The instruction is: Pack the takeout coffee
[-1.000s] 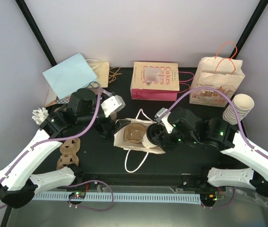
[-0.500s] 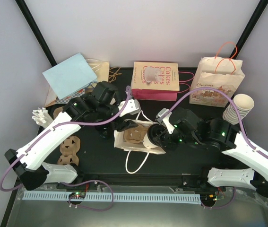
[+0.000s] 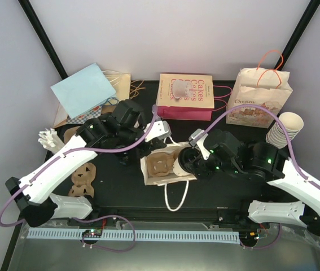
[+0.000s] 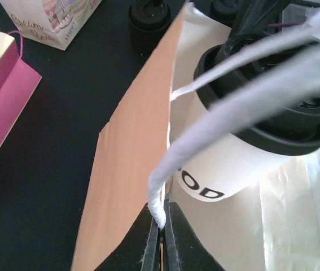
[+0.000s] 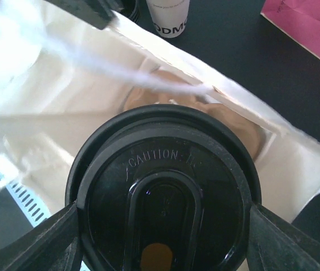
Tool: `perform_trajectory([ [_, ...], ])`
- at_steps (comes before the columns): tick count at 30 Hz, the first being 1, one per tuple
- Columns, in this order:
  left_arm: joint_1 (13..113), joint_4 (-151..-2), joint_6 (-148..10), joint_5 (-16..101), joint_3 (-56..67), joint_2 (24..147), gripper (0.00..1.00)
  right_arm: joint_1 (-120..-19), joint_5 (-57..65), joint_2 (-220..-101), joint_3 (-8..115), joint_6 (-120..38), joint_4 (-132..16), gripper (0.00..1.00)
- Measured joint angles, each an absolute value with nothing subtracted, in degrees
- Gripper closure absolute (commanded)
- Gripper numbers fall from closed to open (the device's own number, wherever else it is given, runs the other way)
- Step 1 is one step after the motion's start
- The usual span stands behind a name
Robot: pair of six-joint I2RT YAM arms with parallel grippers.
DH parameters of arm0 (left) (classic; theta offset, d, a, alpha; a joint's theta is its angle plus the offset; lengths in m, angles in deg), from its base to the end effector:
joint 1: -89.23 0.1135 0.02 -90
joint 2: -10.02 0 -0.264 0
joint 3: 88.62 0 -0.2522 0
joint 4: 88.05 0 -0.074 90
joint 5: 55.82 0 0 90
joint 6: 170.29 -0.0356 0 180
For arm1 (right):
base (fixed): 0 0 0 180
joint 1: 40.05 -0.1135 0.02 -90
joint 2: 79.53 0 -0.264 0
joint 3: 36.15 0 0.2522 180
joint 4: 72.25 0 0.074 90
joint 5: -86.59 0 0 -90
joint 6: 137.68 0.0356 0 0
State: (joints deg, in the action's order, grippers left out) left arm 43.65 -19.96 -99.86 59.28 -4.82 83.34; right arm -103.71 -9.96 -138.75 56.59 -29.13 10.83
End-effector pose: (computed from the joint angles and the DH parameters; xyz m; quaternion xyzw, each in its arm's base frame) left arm 0.1652 -0.1901 0.3891 0.5557 0.7159 -0.2794 0.3171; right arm 0.0773 0.1471 0.3963 -0.3411 0.8728 0.1865 0.2952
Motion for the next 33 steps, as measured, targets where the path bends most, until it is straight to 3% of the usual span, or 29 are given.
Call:
perform_trajectory([
  [21, 35.89, -28.88, -88.97, 43.66, 1.39, 76.44, 0.98, -113.91, -24.08, -139.65, 45.9, -23.06, 5.41, 0.48],
  [33, 34.58, -28.88, -88.1, 35.68, 1.26, 76.46, 0.99, -114.57, -28.01, -145.27, 47.02, -20.2, -0.51, 0.47],
])
